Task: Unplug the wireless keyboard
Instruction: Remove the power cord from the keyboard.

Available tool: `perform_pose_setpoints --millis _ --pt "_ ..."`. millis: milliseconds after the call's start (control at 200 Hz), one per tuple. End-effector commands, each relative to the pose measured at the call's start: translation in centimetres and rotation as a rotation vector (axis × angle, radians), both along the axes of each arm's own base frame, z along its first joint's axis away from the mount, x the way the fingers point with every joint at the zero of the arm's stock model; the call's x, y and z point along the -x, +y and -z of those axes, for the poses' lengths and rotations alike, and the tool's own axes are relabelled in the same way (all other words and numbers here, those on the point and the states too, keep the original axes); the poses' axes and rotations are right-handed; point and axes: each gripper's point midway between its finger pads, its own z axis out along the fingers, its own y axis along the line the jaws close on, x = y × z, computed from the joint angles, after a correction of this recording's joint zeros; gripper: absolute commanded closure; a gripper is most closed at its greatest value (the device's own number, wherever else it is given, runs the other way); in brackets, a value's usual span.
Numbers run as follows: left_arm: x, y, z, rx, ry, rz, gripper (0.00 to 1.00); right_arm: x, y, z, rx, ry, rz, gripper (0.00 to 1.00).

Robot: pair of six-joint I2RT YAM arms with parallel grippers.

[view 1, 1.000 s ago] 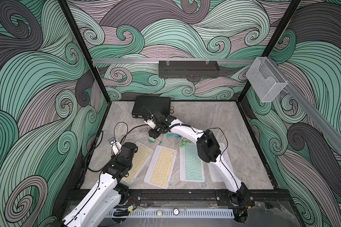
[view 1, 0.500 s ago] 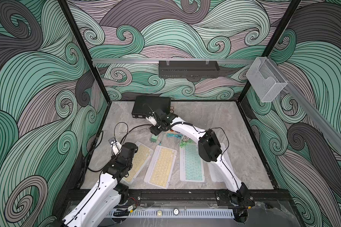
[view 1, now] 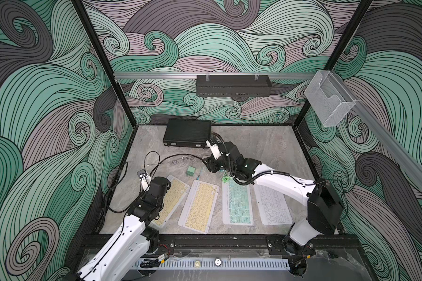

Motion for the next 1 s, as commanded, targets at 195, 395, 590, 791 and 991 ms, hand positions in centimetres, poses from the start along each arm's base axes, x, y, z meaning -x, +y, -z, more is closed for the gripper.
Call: perform_pose_setpoints --millis 195,395,590,791,991 --pt "-1.2 -2.3 0.2 0.039 0.006 0.137 0.69 2.5 -7.4 0.1 -0.076 -0.065 0.146 0.32" --pt "-2.2 -4.2 0.2 0.083 0.034 0.212 0.57 2.8 -17.1 2.7 -0.011 -0.155 0.356 0.3" --pt "-2.4 -8.5 0.4 0.196 0.065 0.431 0.38 3.8 -24.7 3.3 0.067 -0.246 0.545 0.25" --pt "-2.4 -12.3 -1.0 0.31 0.099 0.577 0.33 3.6 -28.4 4.3 -0.056 -0.263 0.656 0.24" --pt "-2.8 -14.4 -2.0 0.289 0.168 0.642 0.46 3.2 -30.1 5.7 -0.132 -0.226 0.717 0.22"
